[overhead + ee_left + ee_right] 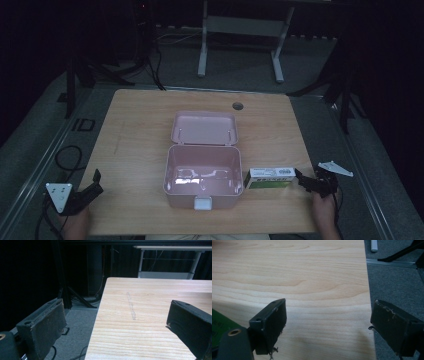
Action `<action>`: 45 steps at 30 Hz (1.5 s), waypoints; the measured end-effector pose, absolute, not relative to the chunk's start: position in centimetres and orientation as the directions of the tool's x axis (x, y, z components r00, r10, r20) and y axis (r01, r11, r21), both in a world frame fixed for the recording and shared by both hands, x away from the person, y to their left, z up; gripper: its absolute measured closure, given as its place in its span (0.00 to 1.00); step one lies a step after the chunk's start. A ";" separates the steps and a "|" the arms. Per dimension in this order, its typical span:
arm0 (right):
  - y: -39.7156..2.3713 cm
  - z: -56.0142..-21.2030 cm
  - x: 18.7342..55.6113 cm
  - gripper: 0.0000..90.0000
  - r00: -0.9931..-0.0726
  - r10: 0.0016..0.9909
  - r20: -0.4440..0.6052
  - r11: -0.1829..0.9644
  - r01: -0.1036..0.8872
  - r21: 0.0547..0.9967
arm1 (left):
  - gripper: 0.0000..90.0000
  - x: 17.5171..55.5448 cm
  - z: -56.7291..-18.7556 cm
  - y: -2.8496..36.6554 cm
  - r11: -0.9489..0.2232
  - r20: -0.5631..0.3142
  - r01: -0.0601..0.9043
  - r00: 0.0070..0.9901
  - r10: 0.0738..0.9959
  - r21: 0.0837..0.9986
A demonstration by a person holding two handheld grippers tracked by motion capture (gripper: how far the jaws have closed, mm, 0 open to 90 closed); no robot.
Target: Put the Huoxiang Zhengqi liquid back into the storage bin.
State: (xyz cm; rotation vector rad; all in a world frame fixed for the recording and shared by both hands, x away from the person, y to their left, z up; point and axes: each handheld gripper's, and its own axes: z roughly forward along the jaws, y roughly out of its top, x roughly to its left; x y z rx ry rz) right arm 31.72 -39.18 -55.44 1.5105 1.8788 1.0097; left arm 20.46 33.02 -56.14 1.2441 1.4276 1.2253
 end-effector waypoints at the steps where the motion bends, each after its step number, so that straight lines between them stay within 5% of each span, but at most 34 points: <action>1: -39.2 -55.5 31.8 0.15 -0.246 0.968 0.054 0.104 0.586 0.804 | 0.03 20.5 -56.1 33.0 0.023 -0.002 0.149 -0.136 0.991 0.989; 12: -39.9 -54.5 31.9 0.14 -0.376 0.920 0.114 0.169 0.641 0.749 | 0.03 20.4 -56.1 33.1 0.030 -0.010 0.149 -0.134 0.991 0.988; 28: -39.3 -52.5 31.9 0.14 -0.577 0.817 -0.002 0.507 0.717 0.479 | 0.03 20.4 -56.1 33.2 0.036 -0.016 0.153 -0.132 0.991 0.988; 45: -36.2 -51.1 30.6 0.15 -0.809 0.588 0.000 0.789 0.574 0.217 | 0.03 20.4 -56.1 33.3 0.050 -0.032 0.152 -0.124 0.992 0.987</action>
